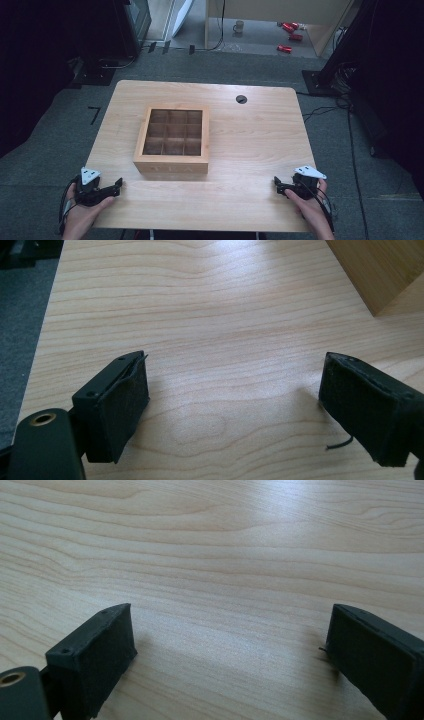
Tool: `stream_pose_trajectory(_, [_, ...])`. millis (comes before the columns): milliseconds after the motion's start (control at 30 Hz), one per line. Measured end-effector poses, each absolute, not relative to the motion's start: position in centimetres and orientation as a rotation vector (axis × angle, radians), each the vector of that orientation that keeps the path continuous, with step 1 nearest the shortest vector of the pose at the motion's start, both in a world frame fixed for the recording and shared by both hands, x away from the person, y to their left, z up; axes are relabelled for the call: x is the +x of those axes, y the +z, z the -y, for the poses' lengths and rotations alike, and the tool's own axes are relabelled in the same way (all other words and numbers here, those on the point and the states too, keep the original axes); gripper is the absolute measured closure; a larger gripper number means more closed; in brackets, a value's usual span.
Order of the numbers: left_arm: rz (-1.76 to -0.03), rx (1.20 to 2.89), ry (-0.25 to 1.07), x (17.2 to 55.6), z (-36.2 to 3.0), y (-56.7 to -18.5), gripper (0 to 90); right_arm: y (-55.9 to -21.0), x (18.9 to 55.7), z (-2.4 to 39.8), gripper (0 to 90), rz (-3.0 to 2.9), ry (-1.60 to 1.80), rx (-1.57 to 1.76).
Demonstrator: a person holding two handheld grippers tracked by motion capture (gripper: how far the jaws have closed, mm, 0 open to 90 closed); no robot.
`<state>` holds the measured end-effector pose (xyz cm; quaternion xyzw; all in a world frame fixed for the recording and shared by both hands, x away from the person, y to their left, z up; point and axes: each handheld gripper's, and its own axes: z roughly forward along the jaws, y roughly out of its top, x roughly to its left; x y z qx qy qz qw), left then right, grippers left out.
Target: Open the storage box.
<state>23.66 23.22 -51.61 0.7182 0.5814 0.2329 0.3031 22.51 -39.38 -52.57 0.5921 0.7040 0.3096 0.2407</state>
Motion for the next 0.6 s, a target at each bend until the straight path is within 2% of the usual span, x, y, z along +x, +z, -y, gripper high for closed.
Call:
stream_pose_trajectory(133, [-1.528,1.883,0.56,23.6,-22.7,-51.1,14.0,-52.6,22.6,39.4,5.2,-1.927,0.848,1.621])
stream_pose_trajectory(600, [-1.418,1.854,0.574,23.7,-19.2,-49.4,15.2,-52.6,22.7,39.3,5.2,-1.918,0.844,1.627])
